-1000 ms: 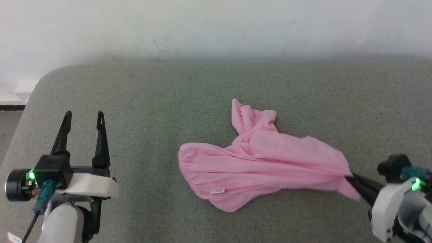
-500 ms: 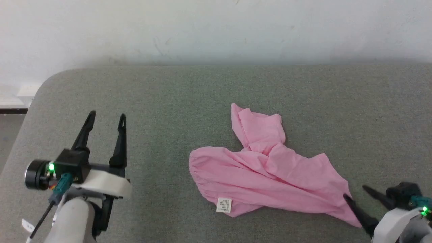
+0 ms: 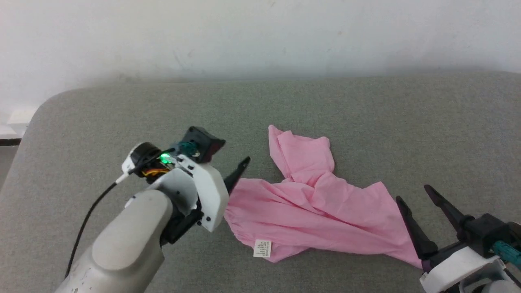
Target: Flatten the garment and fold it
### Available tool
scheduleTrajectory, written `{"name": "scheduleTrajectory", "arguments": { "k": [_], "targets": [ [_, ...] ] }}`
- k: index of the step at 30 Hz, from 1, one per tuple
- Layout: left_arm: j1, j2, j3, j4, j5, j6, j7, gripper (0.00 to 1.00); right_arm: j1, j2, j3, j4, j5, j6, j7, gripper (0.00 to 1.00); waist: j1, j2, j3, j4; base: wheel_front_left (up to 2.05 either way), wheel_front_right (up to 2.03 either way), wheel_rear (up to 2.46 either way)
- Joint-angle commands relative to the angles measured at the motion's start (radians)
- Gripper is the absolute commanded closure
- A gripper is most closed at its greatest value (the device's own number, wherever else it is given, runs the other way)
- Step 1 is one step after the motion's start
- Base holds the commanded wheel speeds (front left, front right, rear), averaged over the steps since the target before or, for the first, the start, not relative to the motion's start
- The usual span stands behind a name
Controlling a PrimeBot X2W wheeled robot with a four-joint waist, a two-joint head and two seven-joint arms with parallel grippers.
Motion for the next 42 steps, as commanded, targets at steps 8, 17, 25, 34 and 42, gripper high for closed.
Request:
{"name": "scheduleTrajectory", "arguments": {
  "k": [8, 17, 25, 34, 42],
  "targets": [
    [-0.158, 0.106, -0.392, 0.046, -0.263, -0.006, 0.217, 0.0, -0.001, 0.051, -0.002, 0.012, -0.051, -0.002, -0.001, 0.0, 0.0, -0.0001, 0.042, -0.042, 0.0, 0.0, 0.0],
    [-0.208, 0.163, -0.641, 0.102, -0.396, -0.006, 0.258, 1.0, -0.03, 0.065, 0.006, 0.051, -0.065, -0.002, -0.019, 0.0, 0.0, -0.0001, 0.071, -0.067, 0.0, 0.0, 0.0],
    [-0.365, 0.209, -0.582, 0.112, -0.311, 0.008, -0.05, 1.0, -0.028, 0.076, -0.01, 0.067, -0.072, -0.002, -0.037, 0.0, 0.0, -0.0001, 0.057, -0.044, 0.0, 0.0, 0.0],
    [-0.282, 0.354, -0.558, -0.057, -0.216, 0.178, -0.179, 1.0, 0.008, 0.1, -0.014, 0.084, -0.081, -0.002, -0.051, 0.0, 0.0, -0.0001, 0.028, -0.023, 0.0, 0.0, 0.0],
    [0.013, 0.408, -0.63, -0.186, -0.304, 0.254, -0.126, 1.0, 0.035, 0.114, -0.015, 0.103, -0.085, -0.002, -0.057, 0.0, 0.0, -0.0001, 0.024, 0.007, 0.0, 0.0, 0.0]
  ]
}}
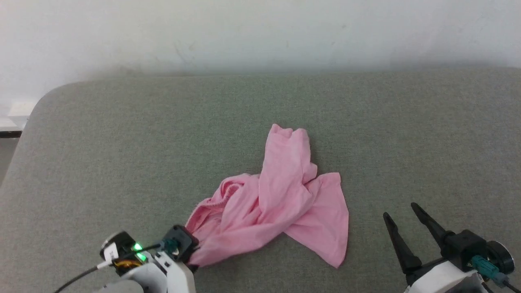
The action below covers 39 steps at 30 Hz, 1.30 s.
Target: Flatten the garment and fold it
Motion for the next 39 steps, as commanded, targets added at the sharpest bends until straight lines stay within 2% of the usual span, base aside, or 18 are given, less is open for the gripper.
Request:
{"name": "scheduleTrajectory", "arguments": {
  "k": [1, 2, 3, 7, 14, 18, 21, 24, 32, 35, 39],
  "targets": [
    [0.014, -0.013, -0.003, -0.004, -0.008, 0.001, 0.002, 1.0, 0.007, 0.006, 0.0, 0.003, -0.004, -0.002, -0.008, 0.0, 0.0, 0.0, 0.0, 0.007, 0.0, 0.0, 0.0],
    [0.03, -0.025, -0.007, 0.001, -0.009, 0.0, 0.004, 0.6, 0.006, 0.006, 0.003, 0.004, -0.005, -0.002, -0.008, 0.0, 0.0, 0.0, -0.001, 0.009, 0.0, 0.0, 0.0],
    [0.039, -0.036, -0.01, 0.007, -0.005, 0.001, 0.001, 0.0, 0.005, 0.007, 0.004, 0.006, -0.005, -0.002, -0.008, 0.0, 0.0, 0.0, -0.002, 0.011, 0.0, 0.0, 0.0],
    [0.044, -0.059, 0.005, 0.004, -0.039, -0.025, -0.015, 0.0, 0.002, 0.007, 0.008, 0.012, -0.005, -0.002, -0.009, 0.0, 0.0, 0.0, -0.01, 0.018, 0.0, 0.0, 0.0],
    [-0.097, 0.026, 0.099, -0.131, -0.062, -0.051, 0.015, 0.0, 0.004, 0.008, 0.01, 0.016, -0.005, -0.002, -0.011, 0.0, 0.0, 0.0, -0.017, 0.009, 0.0, 0.0, 0.0],
    [-0.201, 0.04, 0.142, -0.16, -0.063, -0.081, 0.051, 0.0, -0.005, 0.021, 0.02, 0.018, -0.004, -0.002, -0.012, 0.0, 0.0, 0.0, -0.003, -0.016, 0.0, 0.0, 0.0],
    [-0.287, 0.003, 0.158, -0.13, -0.056, -0.11, 0.08, 0.0, -0.015, 0.025, 0.019, 0.021, -0.005, -0.002, -0.014, 0.0, 0.0, 0.0, 0.014, -0.032, 0.0, 0.0, 0.0],
    [-0.37, -0.068, 0.171, -0.048, -0.066, -0.142, 0.107, 0.0, -0.036, 0.029, 0.024, 0.021, -0.009, -0.002, -0.015, 0.0, 0.0, 0.0, 0.045, -0.055, 0.0, 0.0, 0.0],
    [-0.528, -0.255, 0.106, 0.306, -0.086, -0.231, 0.239, 0.0, -0.117, 0.042, 0.049, 0.029, -0.018, -0.002, -0.018, 0.0, 0.0, 0.0, 0.139, -0.135, 0.0, 0.0, 0.0],
    [-0.545, -0.292, 0.05, 0.419, -0.086, -0.247, 0.293, 0.0, -0.145, 0.049, 0.05, 0.025, -0.023, -0.002, -0.019, 0.0, 0.0, 0.0, 0.173, -0.171, 0.0, 0.0, 0.0],
    [-0.541, -0.329, 0.001, 0.503, -0.092, -0.254, 0.323, 0.0, -0.169, 0.06, 0.049, 0.012, -0.027, -0.002, -0.019, 0.0, 0.0, 0.0, 0.206, -0.202, 0.0, 0.0, 0.0]
  ]
}}
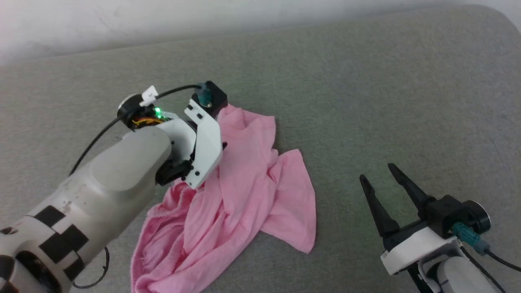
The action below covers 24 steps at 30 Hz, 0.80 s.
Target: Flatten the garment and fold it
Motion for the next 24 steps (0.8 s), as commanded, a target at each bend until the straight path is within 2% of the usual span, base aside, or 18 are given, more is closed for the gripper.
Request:
{"name": "scheduleTrajectory", "arguments": {
  "k": [1, 7, 8, 10, 12, 16, 19, 24],
  "targets": [
    [0.004, -0.012, -0.014, 0.01, 0.0, -0.006, 0.011, 0.0, -0.017, 0.007, -0.003, -0.005, -0.009, -0.002, -0.004, 0.0, -0.0002, 0.0, 0.054, -0.052, 0.0, 0.0, 0.0],
    [0.056, -0.029, -0.039, -0.002, -0.019, -0.006, 0.088, 0.0, -0.032, 0.018, -0.003, -0.011, -0.016, -0.002, -0.005, 0.0, -0.0002, 0.0, 0.079, -0.067, 0.0, 0.0, 0.0],
    [0.068, -0.026, -0.039, -0.029, -0.016, -0.006, 0.123, 1.0, -0.033, 0.019, -0.003, -0.011, -0.017, -0.002, -0.005, 0.0, -0.0002, 0.0, 0.081, -0.069, 0.0, 0.0, 0.0],
    [0.051, -0.001, -0.04, -0.091, 0.0, -0.006, 0.152, 1.0, -0.036, 0.021, -0.005, -0.013, -0.019, -0.002, -0.005, 0.0, -0.0002, 0.0, 0.087, -0.07, 0.0, 0.0, 0.0],
    [0.001, 0.028, -0.04, -0.128, 0.07, -0.007, 0.109, 1.0, -0.039, 0.022, -0.01, -0.017, -0.021, -0.002, -0.005, 0.0, -0.0002, 0.0, 0.092, -0.069, 0.0, 0.0, 0.0],
    [-0.119, 0.061, -0.04, -0.155, 0.106, -0.007, -0.007, 1.0, -0.049, 0.028, -0.001, -0.024, -0.025, -0.002, -0.005, 0.0, -0.0002, 0.0, 0.1, -0.085, 0.0, 0.0, 0.0],
    [-0.209, 0.059, -0.04, -0.144, 0.162, -0.007, -0.085, 1.0, -0.066, 0.037, 0.017, -0.029, -0.024, -0.002, -0.005, 0.0, -0.0002, 0.0, 0.116, -0.112, 0.0, 0.0, 0.0],
    [-0.263, 0.019, -0.04, -0.039, 0.347, -0.007, -0.142, 1.0, -0.088, 0.052, 0.027, -0.04, -0.025, -0.002, -0.005, 0.0, -0.0002, 0.0, 0.149, -0.159, 0.0, 0.0, 0.0]
  ]
}}
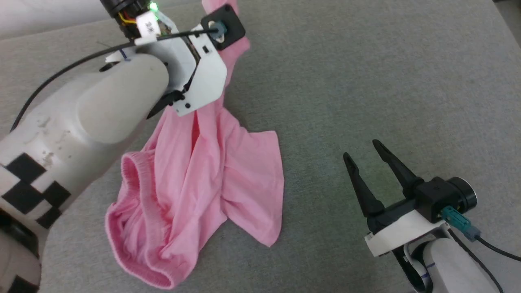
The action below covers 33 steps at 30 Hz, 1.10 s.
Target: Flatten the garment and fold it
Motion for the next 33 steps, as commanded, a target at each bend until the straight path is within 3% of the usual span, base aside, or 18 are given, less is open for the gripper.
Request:
{"name": "scheduleTrajectory", "arguments": {
  "k": [1, 4, 8, 9, 10, 17, 22, 24, 27, 33],
  "targets": [
    [0.025, -0.01, -0.003, 0.039, 0.036, 0.0, -0.001, 1.0, -0.016, 0.01, 0.003, -0.008, -0.007, -0.002, -0.005, 0.0, -0.0001, -0.0001, 0.031, -0.039, 0.0, 0.0, 0.0],
    [0.072, -0.019, -0.003, 0.118, 0.075, 0.0, -0.009, 1.0, -0.023, 0.021, 0.005, -0.015, -0.008, -0.002, -0.005, 0.0, -0.0001, -0.0001, 0.044, -0.064, 0.0, 0.0, 0.0],
    [0.129, -0.015, -0.003, 0.206, 0.039, 0.0, -0.042, 1.0, -0.022, 0.027, -0.003, -0.024, -0.012, -0.002, -0.005, 0.0, -0.0001, -0.0001, 0.047, -0.074, 0.0, 0.0, 0.0],
    [0.135, -0.014, -0.003, 0.22, 0.037, 0.0, -0.055, 0.62, -0.021, 0.026, -0.009, -0.027, -0.013, -0.002, -0.005, 0.0, -0.0001, -0.0001, 0.045, -0.069, 0.0, 0.0, 0.0],
    [0.134, -0.014, -0.003, 0.234, 0.026, 0.0, -0.078, 0.0, -0.02, 0.025, -0.015, -0.032, -0.016, -0.002, -0.005, 0.0, -0.0001, -0.0001, 0.041, -0.062, 0.0, 0.0, 0.0],
    [0.082, -0.042, 0.018, 0.304, -0.042, 0.0, -0.323, 0.0, 0.009, 0.004, -0.049, -0.065, -0.036, -0.002, -0.005, 0.0, -0.0001, -0.0001, -0.035, 0.031, 0.0, 0.0, 0.0],
    [0.093, -0.043, 0.054, 0.297, -0.132, 0.0, -0.382, 0.0, 0.045, -0.01, -0.063, -0.07, -0.045, -0.002, -0.005, 0.0, -0.0001, -0.0001, -0.096, 0.09, 0.0, 0.0, 0.0],
    [0.094, -0.02, 0.041, 0.269, -0.162, 0.0, -0.353, 0.0, 0.065, -0.014, -0.066, -0.069, -0.045, -0.002, -0.005, 0.0, -0.0001, -0.0001, -0.122, 0.114, 0.0, 0.0, 0.0],
    [0.12, 0.031, 0.016, 0.157, -0.256, 0.0, -0.217, 0.0, 0.095, -0.017, -0.071, -0.067, -0.045, -0.002, -0.005, 0.0, -0.0001, -0.0001, -0.155, 0.145, 0.0, 0.0, 0.0],
    [0.16, 0.194, -0.002, -0.155, -0.367, 0.0, 0.064, 0.0, 0.134, -0.015, -0.083, -0.069, -0.044, -0.002, -0.005, 0.0, -0.0001, -0.0001, -0.184, 0.181, 0.0, 0.0, 0.0]
  ]
}}
